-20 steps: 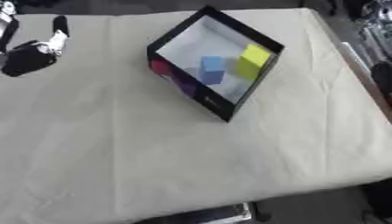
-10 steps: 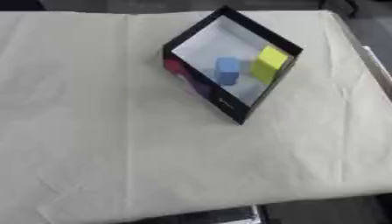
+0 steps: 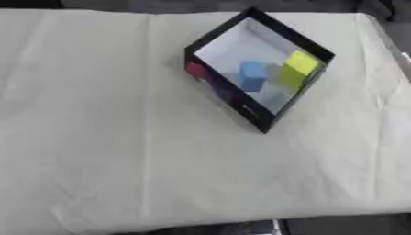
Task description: Pick up the objects with one hand, pass them to the other hand, and then place them into the box on the other side of the table.
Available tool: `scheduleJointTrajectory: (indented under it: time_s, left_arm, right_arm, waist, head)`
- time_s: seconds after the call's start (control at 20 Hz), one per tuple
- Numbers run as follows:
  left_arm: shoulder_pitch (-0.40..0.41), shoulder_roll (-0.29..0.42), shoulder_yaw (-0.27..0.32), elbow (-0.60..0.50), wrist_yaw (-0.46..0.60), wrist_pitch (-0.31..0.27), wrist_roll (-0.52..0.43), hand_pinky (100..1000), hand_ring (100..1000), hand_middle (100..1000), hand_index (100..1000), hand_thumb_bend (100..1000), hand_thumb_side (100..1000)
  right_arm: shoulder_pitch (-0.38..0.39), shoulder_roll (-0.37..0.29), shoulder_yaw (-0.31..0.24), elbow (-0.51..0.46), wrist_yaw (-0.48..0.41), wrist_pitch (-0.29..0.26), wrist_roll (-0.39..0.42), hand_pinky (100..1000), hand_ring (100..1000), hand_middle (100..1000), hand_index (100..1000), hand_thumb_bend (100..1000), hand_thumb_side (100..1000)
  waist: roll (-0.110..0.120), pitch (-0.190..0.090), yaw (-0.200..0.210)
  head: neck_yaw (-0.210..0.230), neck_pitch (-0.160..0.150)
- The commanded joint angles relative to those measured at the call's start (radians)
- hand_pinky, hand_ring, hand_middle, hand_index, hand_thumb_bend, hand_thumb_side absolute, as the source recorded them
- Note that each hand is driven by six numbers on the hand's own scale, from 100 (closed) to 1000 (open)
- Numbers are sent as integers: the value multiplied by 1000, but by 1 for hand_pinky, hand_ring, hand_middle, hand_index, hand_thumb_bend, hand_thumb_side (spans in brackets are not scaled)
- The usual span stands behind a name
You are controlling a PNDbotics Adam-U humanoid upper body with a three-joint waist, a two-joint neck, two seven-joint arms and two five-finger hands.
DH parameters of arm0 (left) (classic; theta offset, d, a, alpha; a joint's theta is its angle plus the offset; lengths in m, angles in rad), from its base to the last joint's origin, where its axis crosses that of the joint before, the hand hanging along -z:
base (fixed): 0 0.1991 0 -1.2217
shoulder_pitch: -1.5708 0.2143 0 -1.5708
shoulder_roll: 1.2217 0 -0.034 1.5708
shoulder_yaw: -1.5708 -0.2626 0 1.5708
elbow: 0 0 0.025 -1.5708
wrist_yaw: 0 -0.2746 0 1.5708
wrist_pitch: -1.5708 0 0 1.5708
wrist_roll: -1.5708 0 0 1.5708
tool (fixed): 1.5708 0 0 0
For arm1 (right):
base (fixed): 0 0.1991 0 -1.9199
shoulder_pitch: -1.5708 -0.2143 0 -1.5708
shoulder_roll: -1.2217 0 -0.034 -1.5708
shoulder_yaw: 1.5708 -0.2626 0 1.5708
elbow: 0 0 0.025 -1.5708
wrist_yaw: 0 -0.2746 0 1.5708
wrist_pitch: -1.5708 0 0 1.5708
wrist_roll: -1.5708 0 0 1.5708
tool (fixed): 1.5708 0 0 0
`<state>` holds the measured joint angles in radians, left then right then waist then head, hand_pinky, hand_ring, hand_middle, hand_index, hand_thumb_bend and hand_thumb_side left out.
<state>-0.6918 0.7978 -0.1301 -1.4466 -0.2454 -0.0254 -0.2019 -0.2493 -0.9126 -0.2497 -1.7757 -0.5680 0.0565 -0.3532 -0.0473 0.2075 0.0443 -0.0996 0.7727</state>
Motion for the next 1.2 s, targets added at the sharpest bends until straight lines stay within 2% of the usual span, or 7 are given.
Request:
scheduleJointTrajectory:
  time_s: [0.05,0.3,0.95,1.2]
  left_arm:
    - [-6,56,32,25,-20,2,-23,810,750,713,802,100,633]
    - [-2,75,59,93,-51,3,-58,812,754,717,804,100,643]
    - [13,117,107,156,-87,-8,-79,818,767,733,815,141,639]
    - [20,130,118,178,-89,-8,-94,822,774,742,821,162,655]
  right_arm:
    - [-3,-23,-30,-7,-5,5,-17,680,965,920,997,100,575]
    - [21,-29,-45,-8,2,-2,-39,679,963,918,995,100,571]
    - [77,-17,-70,-43,43,-4,-72,679,964,917,993,100,562]
    - [92,-9,-79,-49,54,-1,-81,677,964,915,992,100,562]
  waist:
    - [16,-20,-1]
    - [15,-18,-3]
    - [22,16,-13]
    - [25,22,-15]
  head:
    - [21,-3]
    - [57,-12]
    - [157,-89]
    - [180,-97]
